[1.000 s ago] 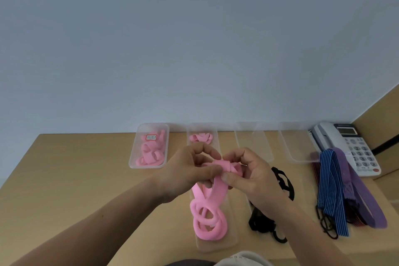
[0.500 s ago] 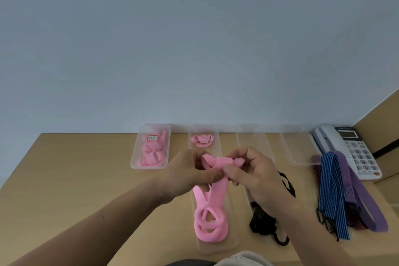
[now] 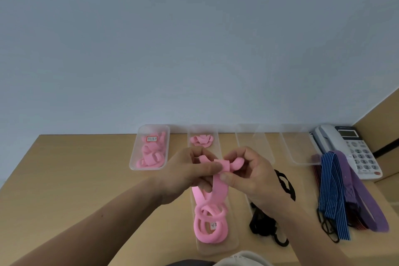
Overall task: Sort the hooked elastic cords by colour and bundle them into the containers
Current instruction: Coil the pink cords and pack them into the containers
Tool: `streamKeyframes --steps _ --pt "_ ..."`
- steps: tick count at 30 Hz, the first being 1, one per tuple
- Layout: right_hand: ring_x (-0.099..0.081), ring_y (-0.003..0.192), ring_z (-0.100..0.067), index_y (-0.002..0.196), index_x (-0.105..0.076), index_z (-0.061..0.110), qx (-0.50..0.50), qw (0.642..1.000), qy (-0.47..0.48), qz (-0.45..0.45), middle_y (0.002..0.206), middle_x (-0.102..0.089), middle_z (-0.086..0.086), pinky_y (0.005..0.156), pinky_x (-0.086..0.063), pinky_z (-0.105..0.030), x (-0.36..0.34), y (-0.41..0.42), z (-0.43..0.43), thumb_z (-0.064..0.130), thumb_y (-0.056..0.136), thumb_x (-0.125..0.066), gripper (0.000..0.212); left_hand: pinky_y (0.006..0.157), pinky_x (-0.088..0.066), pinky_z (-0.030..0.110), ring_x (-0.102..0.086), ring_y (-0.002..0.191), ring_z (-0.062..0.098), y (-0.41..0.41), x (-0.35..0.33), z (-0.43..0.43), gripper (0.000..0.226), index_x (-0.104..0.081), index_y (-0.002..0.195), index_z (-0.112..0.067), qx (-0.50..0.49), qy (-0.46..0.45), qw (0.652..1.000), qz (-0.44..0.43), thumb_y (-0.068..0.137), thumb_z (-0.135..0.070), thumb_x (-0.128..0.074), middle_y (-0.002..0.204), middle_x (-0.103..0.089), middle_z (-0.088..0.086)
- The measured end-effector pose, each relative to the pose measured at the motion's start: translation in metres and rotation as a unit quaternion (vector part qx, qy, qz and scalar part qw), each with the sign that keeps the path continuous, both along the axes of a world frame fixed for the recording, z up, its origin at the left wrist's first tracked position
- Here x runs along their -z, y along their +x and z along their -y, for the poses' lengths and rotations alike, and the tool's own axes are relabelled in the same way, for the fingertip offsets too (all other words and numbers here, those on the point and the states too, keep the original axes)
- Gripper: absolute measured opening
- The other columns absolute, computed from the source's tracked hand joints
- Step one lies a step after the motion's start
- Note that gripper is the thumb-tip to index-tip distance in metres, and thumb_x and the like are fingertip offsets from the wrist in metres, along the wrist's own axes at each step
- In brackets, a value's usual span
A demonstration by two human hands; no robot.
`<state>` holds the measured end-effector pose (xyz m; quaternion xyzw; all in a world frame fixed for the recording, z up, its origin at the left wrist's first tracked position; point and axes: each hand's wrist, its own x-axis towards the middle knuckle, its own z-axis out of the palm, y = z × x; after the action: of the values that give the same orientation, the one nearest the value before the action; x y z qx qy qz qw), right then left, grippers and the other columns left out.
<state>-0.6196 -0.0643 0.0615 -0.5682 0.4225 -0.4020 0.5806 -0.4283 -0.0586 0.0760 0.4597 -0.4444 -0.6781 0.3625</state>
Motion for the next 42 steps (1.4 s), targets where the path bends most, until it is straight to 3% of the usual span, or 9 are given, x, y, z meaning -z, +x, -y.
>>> streamKeyframes --steps 6,12,16,18,26,30,35,39,42 --pt "-0.058 0.063 -0.024 0.097 -0.065 0.002 0.018 0.999 0.047 0.012 0.075 -0.065 -0.015 0.06 -0.049 -0.033 -0.005 -0.003 0.002 0.036 0.077 -0.07 0.039 0.071 -0.055 0.039 -0.062 0.074 0.032 0.0 0.003 0.001 0.033 -0.062 0.098 -0.006 -0.02 -0.058 0.997 0.04 0.069 -0.01 -0.078 0.089 -0.066 0.025" --pt "-0.061 0.054 -0.011 0.098 -0.065 0.005 0.023 0.999 0.026 -0.015 0.073 -0.069 -0.003 0.053 -0.049 -0.023 -0.005 -0.004 -0.002 0.0 0.085 -0.069 0.014 0.079 -0.057 0.041 -0.066 0.08 0.025 0.0 0.005 0.0 0.048 -0.063 0.104 -0.015 -0.011 -0.07 0.994 0.086 0.061 -0.021 -0.083 0.098 -0.067 0.021" --pt "-0.061 0.057 -0.006 0.096 -0.064 0.008 0.03 1.0 0.008 -0.002 0.073 -0.07 0.004 0.056 -0.049 -0.017 -0.005 -0.004 -0.002 -0.008 0.082 -0.067 0.021 0.071 -0.055 0.042 -0.066 0.071 0.026 -0.001 0.0 -0.002 0.019 -0.067 0.088 -0.013 0.024 -0.08 0.99 0.114 0.072 -0.014 -0.077 0.085 -0.073 0.016" --pt "-0.061 0.058 -0.005 0.097 -0.063 0.009 0.021 1.0 -0.002 -0.005 0.074 -0.069 0.005 0.057 -0.049 -0.018 -0.004 -0.003 -0.004 -0.01 0.082 -0.068 0.025 0.074 -0.056 0.046 -0.067 0.073 0.025 -0.001 0.0 -0.004 0.022 -0.067 0.089 -0.012 0.026 -0.077 0.988 0.133 0.07 -0.017 -0.076 0.087 -0.072 0.017" --pt "-0.062 0.068 -0.014 0.096 -0.066 0.021 0.009 1.0 -0.022 -0.011 0.09 -0.067 0.001 0.061 -0.05 -0.023 0.001 -0.005 -0.009 0.004 0.075 -0.076 0.028 0.071 -0.055 0.039 -0.064 0.075 0.029 -0.001 -0.001 -0.009 0.029 -0.062 0.102 -0.004 0.023 -0.043 0.997 0.061 0.085 -0.027 -0.069 0.087 -0.071 0.019" --pt "-0.059 0.066 -0.016 0.1 -0.063 0.013 0.007 1.0 -0.006 0.005 0.089 -0.066 0.002 0.062 -0.05 -0.025 -0.001 -0.006 -0.01 0.011 0.071 -0.074 0.031 0.067 -0.053 0.034 -0.063 0.072 0.028 -0.002 0.002 -0.011 0.024 -0.062 0.105 -0.004 0.014 -0.059 0.997 0.039 0.087 -0.016 -0.072 0.087 -0.069 0.018" --pt "-0.056 0.06 -0.026 0.099 -0.065 0.005 0.02 0.998 0.051 0.015 0.082 -0.068 -0.01 0.057 -0.048 -0.034 -0.004 -0.001 -0.011 0.04 0.073 -0.074 0.044 0.071 -0.053 0.033 -0.065 0.077 0.033 -0.004 0.006 -0.013 0.028 -0.066 0.1 -0.017 -0.007 -0.105 0.994 0.041 0.075 -0.011 -0.077 0.102 -0.065 0.022" --pt "-0.055 0.058 -0.027 0.098 -0.066 0.003 0.014 0.999 0.046 0.002 0.076 -0.066 -0.018 0.054 -0.048 -0.031 -0.005 -0.002 -0.01 0.03 0.079 -0.071 0.033 0.078 -0.057 0.04 -0.068 0.091 0.036 -0.004 0.011 -0.016 0.029 -0.065 0.1 -0.024 0.007 -0.127 0.991 0.049 0.076 -0.015 -0.079 0.104 -0.068 0.014" --pt "-0.06 0.062 -0.024 0.101 -0.065 0.004 0.014 0.999 0.029 0.003 0.08 -0.069 -0.016 0.056 -0.051 -0.029 -0.007 -0.004 -0.011 0.025 0.075 -0.069 0.034 0.082 -0.055 0.045 -0.067 0.085 0.027 -0.002 0.012 -0.015 0.041 -0.06 0.108 -0.023 0.009 -0.101 0.992 0.077 0.073 -0.016 -0.08 0.098 -0.069 0.01"
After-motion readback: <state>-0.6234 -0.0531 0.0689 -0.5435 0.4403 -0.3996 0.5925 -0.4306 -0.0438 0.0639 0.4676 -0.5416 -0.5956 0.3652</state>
